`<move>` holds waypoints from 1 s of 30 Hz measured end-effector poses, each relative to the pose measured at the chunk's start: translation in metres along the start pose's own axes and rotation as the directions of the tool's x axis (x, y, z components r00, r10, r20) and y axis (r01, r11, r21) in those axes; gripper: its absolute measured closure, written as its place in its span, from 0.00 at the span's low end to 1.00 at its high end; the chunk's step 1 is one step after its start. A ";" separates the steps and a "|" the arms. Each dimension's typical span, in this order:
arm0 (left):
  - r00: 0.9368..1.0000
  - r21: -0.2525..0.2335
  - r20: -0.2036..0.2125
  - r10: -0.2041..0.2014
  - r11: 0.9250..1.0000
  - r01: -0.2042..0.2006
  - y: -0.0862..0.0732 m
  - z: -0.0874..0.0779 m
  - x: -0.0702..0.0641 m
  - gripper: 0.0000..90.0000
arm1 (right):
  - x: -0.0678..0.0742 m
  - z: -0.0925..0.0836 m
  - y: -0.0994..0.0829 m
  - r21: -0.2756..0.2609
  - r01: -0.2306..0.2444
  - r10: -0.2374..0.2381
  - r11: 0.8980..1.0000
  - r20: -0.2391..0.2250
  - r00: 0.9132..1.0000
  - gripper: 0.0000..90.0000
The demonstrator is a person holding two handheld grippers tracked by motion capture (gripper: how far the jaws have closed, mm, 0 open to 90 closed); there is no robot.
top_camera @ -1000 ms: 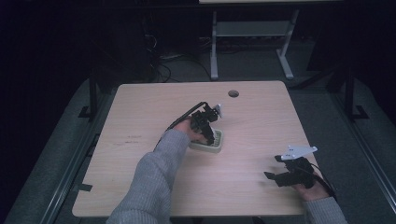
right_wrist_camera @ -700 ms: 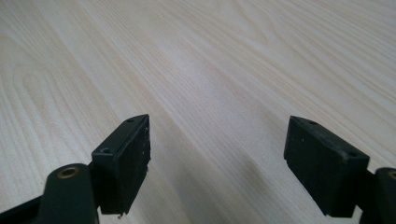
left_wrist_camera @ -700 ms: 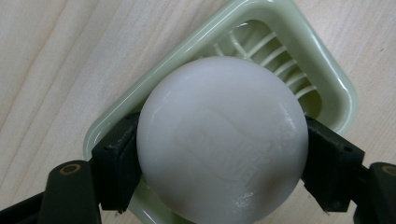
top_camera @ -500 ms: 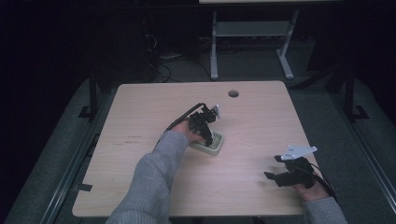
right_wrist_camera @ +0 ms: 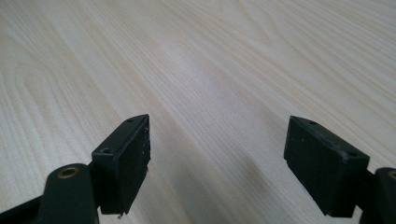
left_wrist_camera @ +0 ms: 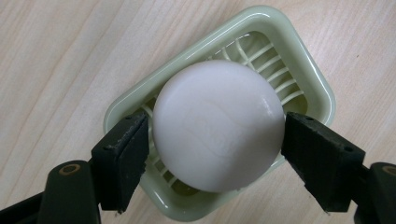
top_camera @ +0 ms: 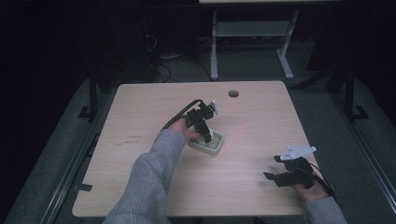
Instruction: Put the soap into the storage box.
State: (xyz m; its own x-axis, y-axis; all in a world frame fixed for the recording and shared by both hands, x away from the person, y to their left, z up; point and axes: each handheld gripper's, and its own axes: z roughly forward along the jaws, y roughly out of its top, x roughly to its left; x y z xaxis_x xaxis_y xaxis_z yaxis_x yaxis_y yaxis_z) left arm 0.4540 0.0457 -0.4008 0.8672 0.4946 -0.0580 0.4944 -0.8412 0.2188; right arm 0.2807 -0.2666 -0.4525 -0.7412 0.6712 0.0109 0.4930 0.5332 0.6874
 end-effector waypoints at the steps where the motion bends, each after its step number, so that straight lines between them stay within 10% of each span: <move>1: 1.000 0.001 -0.004 0.005 1.000 -0.005 -0.001 -0.001 0.000 0.26 | 0.000 0.000 0.000 0.000 0.000 0.000 1.000 -0.001 1.000 0.25; 30: 1.000 -0.022 0.011 0.008 1.000 -0.008 -0.037 -0.009 -0.002 0.31 | 0.000 0.001 0.000 0.008 -0.005 0.005 1.000 -0.002 1.000 0.25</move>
State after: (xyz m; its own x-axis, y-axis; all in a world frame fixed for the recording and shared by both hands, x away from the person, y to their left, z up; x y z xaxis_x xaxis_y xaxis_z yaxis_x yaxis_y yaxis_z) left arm 0.4339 0.0779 -0.4001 0.8718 0.4853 -0.0672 0.4862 -0.8400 0.2408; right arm 0.2809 -0.2663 -0.4531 -0.7395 0.6729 0.0156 0.5005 0.5342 0.6813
